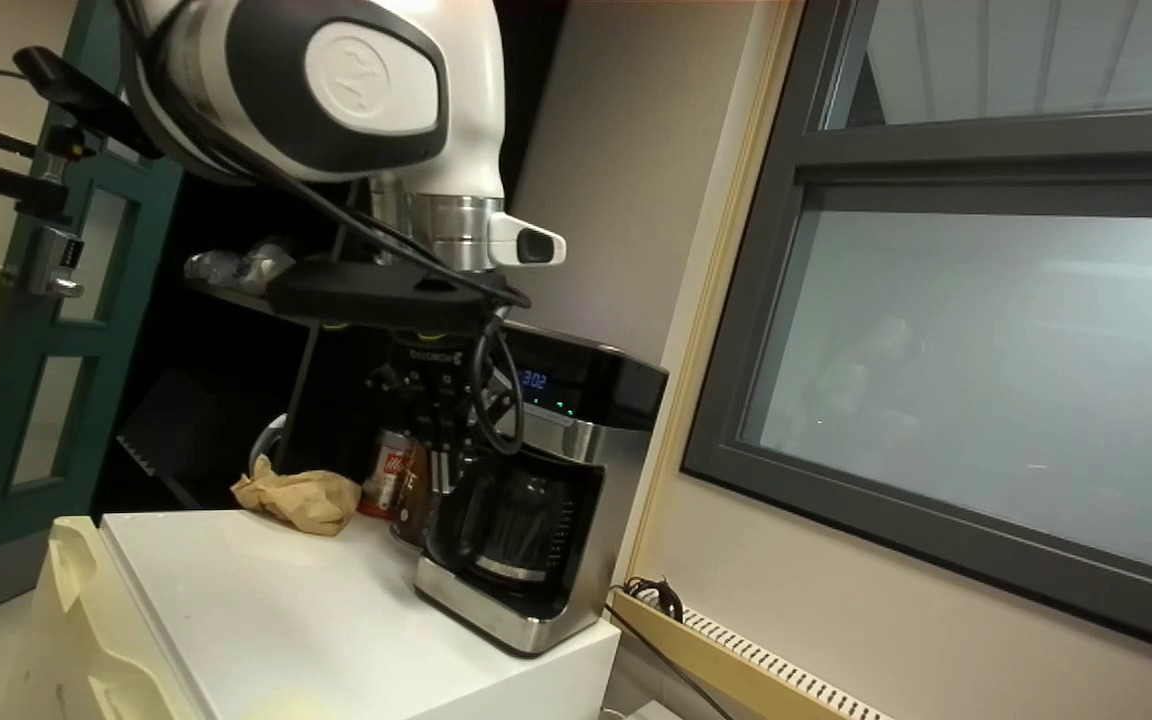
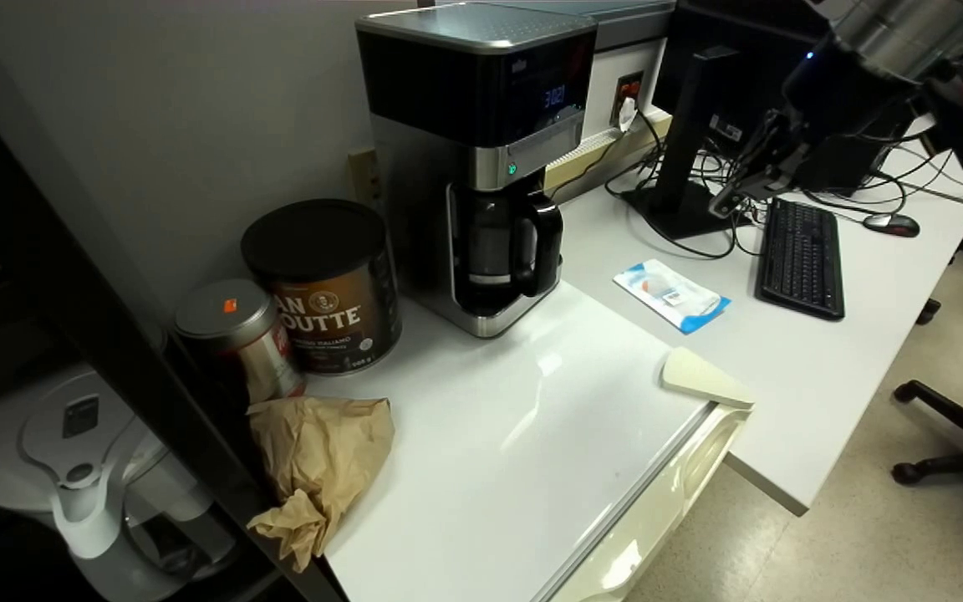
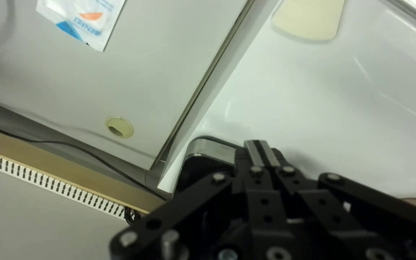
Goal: Flip the coffee maker's rightmost switch
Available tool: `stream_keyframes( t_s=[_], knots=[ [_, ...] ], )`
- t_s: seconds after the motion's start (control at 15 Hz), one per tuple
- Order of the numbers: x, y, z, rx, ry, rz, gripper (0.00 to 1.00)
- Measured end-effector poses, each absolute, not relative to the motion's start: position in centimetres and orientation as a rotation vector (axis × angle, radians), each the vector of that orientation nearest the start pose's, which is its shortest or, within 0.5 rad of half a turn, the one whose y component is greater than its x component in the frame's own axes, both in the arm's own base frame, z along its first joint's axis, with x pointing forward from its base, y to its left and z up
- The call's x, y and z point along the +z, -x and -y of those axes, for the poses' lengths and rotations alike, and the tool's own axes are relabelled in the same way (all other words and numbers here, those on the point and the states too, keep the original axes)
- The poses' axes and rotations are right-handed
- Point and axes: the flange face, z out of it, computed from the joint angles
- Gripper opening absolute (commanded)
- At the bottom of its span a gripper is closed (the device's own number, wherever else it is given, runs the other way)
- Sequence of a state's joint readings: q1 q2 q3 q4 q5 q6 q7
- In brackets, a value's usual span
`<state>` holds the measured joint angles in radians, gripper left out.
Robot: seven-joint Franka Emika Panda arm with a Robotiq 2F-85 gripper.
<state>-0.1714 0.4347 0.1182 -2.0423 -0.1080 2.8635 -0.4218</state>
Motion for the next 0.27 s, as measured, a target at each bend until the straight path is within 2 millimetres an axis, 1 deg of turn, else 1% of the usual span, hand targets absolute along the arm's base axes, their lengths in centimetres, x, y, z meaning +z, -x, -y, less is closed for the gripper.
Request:
stream_keyframes(
  t_s=[0.27],
  knots=[
    [27.9, -59.5, 4.9, -0.554, 3.134, 0.774, 0.00]
  ],
)
